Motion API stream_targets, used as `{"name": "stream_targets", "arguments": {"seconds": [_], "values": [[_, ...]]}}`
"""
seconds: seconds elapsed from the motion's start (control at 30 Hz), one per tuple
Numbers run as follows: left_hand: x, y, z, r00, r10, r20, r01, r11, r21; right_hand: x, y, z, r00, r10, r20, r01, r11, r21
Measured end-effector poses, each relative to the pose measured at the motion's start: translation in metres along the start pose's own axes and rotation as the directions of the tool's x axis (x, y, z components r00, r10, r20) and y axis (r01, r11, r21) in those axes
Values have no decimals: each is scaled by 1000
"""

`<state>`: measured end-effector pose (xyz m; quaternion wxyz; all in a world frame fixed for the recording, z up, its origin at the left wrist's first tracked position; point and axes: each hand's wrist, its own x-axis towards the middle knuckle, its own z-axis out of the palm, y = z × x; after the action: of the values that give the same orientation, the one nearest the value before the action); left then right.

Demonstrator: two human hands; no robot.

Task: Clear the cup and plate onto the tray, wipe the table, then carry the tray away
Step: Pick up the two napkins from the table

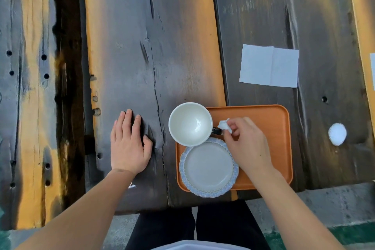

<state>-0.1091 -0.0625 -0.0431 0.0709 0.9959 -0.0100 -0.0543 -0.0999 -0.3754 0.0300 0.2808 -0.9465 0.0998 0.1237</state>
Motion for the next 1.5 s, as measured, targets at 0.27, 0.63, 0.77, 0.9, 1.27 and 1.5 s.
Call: {"name": "stream_targets", "arguments": {"seconds": [0.27,0.63,0.77,0.9,1.27,1.5], "values": [[-1,2,1,1000,-12,5,12,1000,-7,11,1,12,999,8,-36,-8,1000,-1],[-1,0,1,1000,-14,12,14,1000,-19,14,1,17,999,28,-36,-28,1000,-2],[-2,-2,4,1000,-12,14,12,999,-37,11,1,15,999,32,-14,-32,999,19],[-7,0,-1,999,-4,54,5,999,-33,-6,0,2,999,48,22,-49,998,30],[-32,44,-72,913,-194,359,298,918,-262,-170,35,-25,904,406,134,-420,902,97],[-178,102,-43,669,-202,715,596,721,-354,-296,140,-3,625,688,370,-777,595,206]]}}
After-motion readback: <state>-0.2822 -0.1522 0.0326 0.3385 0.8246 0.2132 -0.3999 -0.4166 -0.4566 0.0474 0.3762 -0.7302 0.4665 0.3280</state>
